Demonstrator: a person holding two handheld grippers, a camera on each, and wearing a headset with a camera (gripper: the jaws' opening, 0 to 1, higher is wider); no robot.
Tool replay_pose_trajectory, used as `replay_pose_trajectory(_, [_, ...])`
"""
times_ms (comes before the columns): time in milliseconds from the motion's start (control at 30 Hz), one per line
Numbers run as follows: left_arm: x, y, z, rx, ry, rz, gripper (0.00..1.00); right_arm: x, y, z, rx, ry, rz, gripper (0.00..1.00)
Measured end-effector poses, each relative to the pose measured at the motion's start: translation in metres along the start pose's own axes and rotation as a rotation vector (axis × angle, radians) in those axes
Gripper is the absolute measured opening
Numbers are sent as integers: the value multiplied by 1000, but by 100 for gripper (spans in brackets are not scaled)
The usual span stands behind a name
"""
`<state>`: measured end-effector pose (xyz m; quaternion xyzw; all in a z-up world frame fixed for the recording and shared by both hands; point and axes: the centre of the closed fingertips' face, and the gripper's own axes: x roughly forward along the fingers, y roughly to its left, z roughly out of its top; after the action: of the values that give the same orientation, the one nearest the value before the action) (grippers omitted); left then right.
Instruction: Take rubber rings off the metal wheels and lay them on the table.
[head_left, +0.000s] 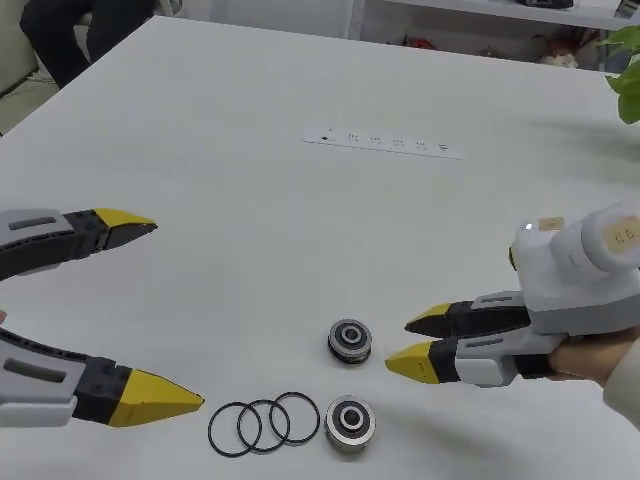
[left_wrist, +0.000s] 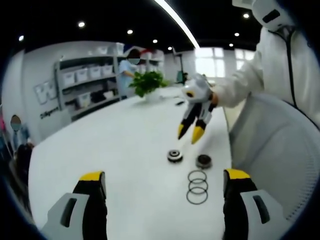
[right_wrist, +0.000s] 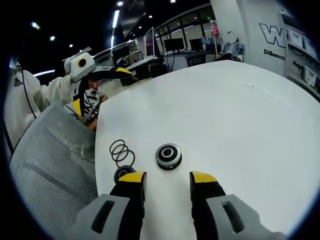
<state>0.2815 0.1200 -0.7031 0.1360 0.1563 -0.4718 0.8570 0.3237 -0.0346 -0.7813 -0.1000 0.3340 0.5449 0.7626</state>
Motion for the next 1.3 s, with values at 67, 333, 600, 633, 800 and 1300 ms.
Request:
replay_pose_trajectory(67, [3, -1, 1, 6, 2, -11, 99, 1, 0, -2, -2, 3, 1, 32])
replay_pose_trajectory(333, [18, -1, 11, 40, -5, -45, 97, 3, 0, -3, 3, -1, 6, 31])
replay_pose_trajectory(600, [37, -6, 22, 69, -16, -102, 94, 6, 0, -3, 7, -12, 11, 31])
replay_pose_trajectory(633, [39, -7, 21, 73, -15, -106, 93, 6, 0, -3, 6, -12, 12, 31])
replay_pose_trajectory(800, [52, -8, 18, 103, 1, -133, 90, 8, -2, -3, 7, -17, 11, 31])
replay_pose_trajectory(1300, [90, -12, 28, 135, -25, -193, 81, 18, 0, -3, 3, -24, 29, 29])
